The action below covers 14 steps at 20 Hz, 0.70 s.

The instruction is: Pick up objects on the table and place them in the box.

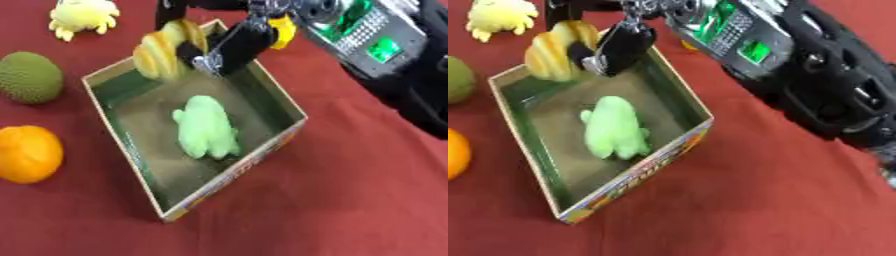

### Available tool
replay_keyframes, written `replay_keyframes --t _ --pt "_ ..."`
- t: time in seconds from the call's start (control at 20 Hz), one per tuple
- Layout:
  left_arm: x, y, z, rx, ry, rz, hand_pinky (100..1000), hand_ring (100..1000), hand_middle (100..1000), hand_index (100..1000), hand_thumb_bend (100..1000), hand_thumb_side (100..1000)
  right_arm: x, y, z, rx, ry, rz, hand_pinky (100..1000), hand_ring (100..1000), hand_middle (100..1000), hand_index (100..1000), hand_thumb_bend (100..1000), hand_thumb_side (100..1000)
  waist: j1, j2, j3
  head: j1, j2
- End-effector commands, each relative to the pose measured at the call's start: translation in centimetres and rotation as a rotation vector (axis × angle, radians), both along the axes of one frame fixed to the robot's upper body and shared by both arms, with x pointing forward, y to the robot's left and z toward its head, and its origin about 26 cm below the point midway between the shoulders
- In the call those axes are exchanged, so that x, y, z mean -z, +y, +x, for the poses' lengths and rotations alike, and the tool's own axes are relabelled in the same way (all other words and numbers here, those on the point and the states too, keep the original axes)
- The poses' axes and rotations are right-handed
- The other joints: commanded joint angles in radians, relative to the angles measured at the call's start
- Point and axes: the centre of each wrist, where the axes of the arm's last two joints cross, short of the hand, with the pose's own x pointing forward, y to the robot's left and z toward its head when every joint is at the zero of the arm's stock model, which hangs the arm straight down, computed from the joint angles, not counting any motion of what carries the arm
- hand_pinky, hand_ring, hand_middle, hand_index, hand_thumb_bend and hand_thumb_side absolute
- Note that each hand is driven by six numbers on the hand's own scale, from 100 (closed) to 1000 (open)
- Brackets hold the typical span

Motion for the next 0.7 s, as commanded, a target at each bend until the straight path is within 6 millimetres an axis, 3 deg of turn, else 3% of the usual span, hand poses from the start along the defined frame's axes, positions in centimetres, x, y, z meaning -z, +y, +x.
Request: replay_keyframes --t 0.05,0.2,0.5,0.7 --pt "-1.0 0.2 -0.3 -0.009 -0.028 0.019 731 737 655 815 131 816 -0.7 -0.7 0.5 0.018 -0.064 -0.020 887 893 822 870 100 291 0.008 -0.020 0.001 0.003 -0.006" --pt "-0.9 0.3 -0.3 -0.015 -0.028 0.015 732 737 655 815 131 816 -1.4 -2.3 0.7 0.042 -0.097 -0.004 891 902 835 880 100 324 0.008 -0.019 -0.003 0.015 -0.001" --pt "-0.8 0.5 -0.3 -0.023 -0.029 0.012 732 738 655 815 129 814 -4.7 -5.9 0.1 0.096 -0.158 0.155 887 887 818 861 100 211 0.010 -0.020 -0.015 0.028 0.000" --pt "-0.8 0.6 -0.3 -0.027 -0.031 0.008 733 738 655 815 129 815 -5.9 -7.8 -0.1 0.129 -0.166 0.239 883 877 806 849 100 147 0.012 -0.018 -0.019 0.035 -0.008"
